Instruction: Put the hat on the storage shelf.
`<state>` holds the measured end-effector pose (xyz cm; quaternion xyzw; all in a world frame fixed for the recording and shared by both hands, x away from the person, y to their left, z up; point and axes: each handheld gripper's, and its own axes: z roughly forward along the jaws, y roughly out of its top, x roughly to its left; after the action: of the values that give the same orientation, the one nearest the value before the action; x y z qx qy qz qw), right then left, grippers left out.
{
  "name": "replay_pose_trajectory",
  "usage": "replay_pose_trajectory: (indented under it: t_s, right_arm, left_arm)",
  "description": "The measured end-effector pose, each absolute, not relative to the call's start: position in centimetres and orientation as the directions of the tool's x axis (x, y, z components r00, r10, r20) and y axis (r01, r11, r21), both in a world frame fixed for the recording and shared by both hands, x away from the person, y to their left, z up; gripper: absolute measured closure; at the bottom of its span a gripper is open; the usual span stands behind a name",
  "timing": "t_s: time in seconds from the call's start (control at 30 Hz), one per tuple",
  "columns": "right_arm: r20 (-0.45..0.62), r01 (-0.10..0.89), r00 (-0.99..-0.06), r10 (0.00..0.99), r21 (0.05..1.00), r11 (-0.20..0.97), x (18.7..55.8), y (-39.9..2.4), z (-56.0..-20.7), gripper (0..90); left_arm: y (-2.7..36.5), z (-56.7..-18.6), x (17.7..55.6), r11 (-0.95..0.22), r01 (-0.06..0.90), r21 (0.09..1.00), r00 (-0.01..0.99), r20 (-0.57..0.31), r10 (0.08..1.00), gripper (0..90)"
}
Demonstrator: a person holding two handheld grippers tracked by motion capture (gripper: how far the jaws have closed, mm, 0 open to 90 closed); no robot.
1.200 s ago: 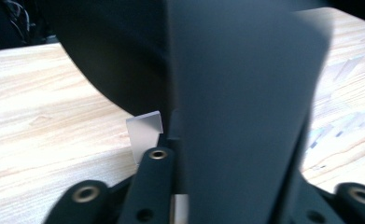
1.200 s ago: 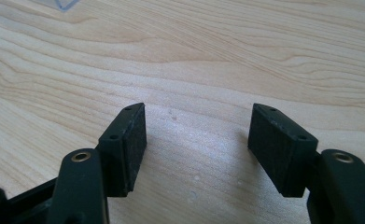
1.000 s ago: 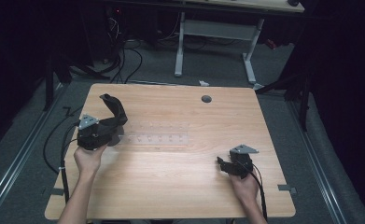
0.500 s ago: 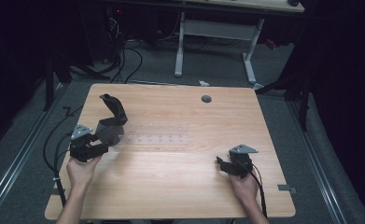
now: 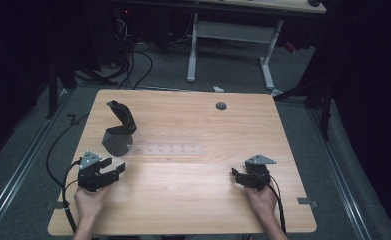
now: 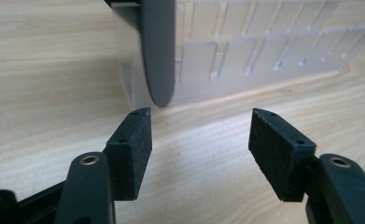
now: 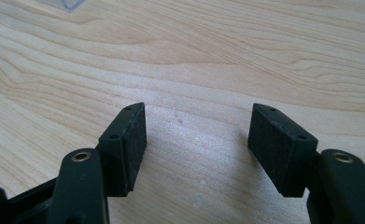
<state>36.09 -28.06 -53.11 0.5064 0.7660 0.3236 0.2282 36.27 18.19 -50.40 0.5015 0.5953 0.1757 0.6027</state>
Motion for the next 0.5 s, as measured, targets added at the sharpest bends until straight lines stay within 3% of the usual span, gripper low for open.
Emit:
replay_pose_trajectory:
  t_s: [0.3, 0.5]
  right_arm:
    - [-0.022, 0.628, -0.385, 0.923, 0.726, 0.28, 36.1, -28.1, -53.1, 37.3]
    - [-0.023, 0.627, -0.388, 0.921, 0.727, 0.282, 36.1, -28.1, -53.1, 37.3]
  left_arm:
    - [16.2, -51.3, 34.8, 0.417, 0.408, 0.812, 0.263, -0.542, 0.799, 40.6]
    - [13.7, -52.4, 34.8, 0.32, 0.453, 0.832, 0.309, -0.484, 0.819, 40.3]
